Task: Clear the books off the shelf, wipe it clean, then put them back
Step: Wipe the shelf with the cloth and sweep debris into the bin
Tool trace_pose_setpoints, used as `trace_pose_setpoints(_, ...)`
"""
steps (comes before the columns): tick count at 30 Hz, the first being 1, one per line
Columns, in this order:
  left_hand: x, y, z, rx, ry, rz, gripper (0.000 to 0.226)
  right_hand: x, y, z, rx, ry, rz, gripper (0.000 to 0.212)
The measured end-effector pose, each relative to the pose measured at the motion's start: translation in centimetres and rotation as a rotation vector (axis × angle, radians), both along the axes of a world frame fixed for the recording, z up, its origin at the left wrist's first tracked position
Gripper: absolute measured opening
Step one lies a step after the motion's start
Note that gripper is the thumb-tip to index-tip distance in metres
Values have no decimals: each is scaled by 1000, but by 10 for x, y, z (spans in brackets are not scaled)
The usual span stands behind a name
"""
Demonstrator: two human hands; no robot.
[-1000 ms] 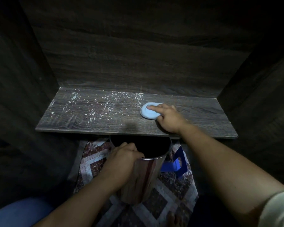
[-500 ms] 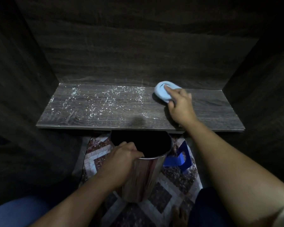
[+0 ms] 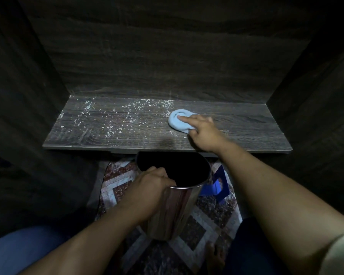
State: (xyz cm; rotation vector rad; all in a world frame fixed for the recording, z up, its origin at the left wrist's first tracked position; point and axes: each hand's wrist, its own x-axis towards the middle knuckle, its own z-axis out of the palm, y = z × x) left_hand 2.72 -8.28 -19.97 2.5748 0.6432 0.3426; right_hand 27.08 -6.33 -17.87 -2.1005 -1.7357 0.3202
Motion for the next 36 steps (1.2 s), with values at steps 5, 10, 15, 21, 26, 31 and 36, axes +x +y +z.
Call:
trace_pose_setpoints(5,1,-1,-2,-34,-3,13,24,-3,-12,5,-22,84,31,52)
trace_pose_setpoints(10,0,-3,-3,-26,13,2,30,-8,-22,13,-91,140,13,49)
trace_pose_setpoints(15,-1,-5,-5,-28,31,-2,26,-13,-32,22,-169,147,46,47)
trace_pose_setpoints(21,-4,-8,-3,-24,27,18,26,-24,-51,34,-245,270,23,46)
trace_pose_setpoints(26,-6,-7,-1,-20,10,26,29,-28,-60,47,-199,512,-88,48)
trace_pose_setpoints(31,-8,-3,-4,1,14,11,27,-15,-51,49,126,636,-277,47)
trace_pose_setpoints(36,-8,-1,-4,-7,6,-9,23,-12,-35,24,93,317,-280,46)
